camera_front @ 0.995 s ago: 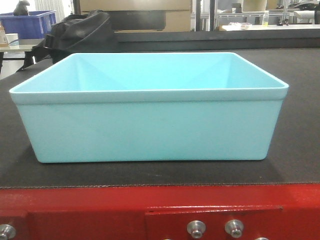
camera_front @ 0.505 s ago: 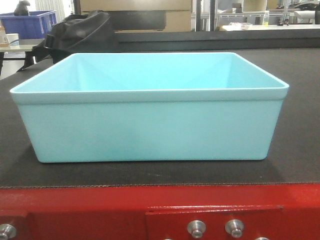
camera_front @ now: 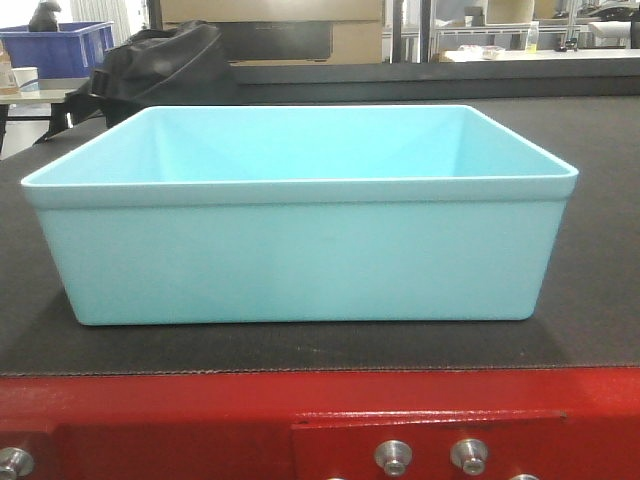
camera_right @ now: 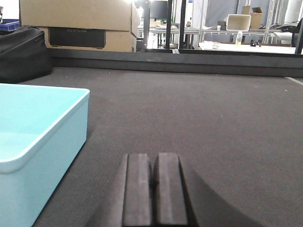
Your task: Fetch blue bin and place on conveyor start
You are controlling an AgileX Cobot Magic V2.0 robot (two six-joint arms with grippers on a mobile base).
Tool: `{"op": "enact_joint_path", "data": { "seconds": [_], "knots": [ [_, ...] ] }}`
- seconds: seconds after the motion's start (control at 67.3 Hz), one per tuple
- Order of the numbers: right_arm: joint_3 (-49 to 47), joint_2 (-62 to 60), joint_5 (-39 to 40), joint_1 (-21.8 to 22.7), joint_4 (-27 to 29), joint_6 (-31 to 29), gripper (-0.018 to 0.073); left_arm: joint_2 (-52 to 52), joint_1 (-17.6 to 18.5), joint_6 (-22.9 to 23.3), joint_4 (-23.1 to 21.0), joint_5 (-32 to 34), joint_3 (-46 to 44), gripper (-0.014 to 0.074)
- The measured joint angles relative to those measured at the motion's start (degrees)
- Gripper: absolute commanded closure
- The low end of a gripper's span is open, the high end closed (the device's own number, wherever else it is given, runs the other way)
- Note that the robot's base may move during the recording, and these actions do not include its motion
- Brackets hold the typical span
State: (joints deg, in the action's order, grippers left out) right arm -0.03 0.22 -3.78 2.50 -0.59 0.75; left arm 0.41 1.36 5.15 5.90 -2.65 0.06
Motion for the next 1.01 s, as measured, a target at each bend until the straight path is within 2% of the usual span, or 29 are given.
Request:
{"op": "enact_joint_path", "data": {
  "seconds": [1.01],
  "knots": [
    [0.0,0.0,0.0,0.0,0.0,0.0,0.0725,-0.1,0.0,0.0,-0.1,0.0,0.0,0.0707]
  ]
}}
